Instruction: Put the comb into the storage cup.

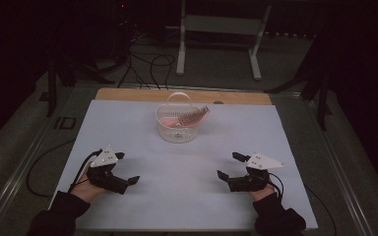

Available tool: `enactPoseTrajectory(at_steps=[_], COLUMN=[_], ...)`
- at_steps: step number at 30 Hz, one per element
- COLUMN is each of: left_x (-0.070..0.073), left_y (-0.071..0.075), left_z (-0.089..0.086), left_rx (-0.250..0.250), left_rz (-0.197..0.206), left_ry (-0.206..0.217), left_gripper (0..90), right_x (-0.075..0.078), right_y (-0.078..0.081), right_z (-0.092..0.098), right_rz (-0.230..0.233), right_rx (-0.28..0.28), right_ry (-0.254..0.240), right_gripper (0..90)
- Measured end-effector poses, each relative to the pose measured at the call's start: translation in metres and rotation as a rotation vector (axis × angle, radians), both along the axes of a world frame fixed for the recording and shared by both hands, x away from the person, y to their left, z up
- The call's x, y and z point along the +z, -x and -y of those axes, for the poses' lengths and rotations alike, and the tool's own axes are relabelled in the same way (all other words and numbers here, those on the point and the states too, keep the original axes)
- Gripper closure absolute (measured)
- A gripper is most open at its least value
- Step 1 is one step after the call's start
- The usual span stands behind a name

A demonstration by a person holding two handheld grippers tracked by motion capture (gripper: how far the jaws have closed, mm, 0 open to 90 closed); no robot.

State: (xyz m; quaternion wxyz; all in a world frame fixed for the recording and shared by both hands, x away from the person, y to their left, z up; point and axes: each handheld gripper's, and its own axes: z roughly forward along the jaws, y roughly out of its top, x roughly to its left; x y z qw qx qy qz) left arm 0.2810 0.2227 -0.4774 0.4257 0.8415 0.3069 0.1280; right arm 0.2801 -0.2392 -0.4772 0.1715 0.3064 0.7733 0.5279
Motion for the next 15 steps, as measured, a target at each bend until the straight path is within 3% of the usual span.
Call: enactPoseTrajectory(at_steps=[8,15], left_x=[-0.008,-0.018], left_y=[0.011,0.02], left_z=[-0.015,-0.017], left_rx=[0.057,0.091], left_rz=[-0.018,-0.022], left_ry=[-0.005,0.006], left_gripper=[0.0,0.0], right_x=[0.001,0.0], right_y=[0.001,0.0], right_z=[-0.001,-0.001], right_rz=[0.0,-0.006], right_rx=[0.005,0.004], right_ry=[0.005,0.006], right_gripper=[11.0,11.0])
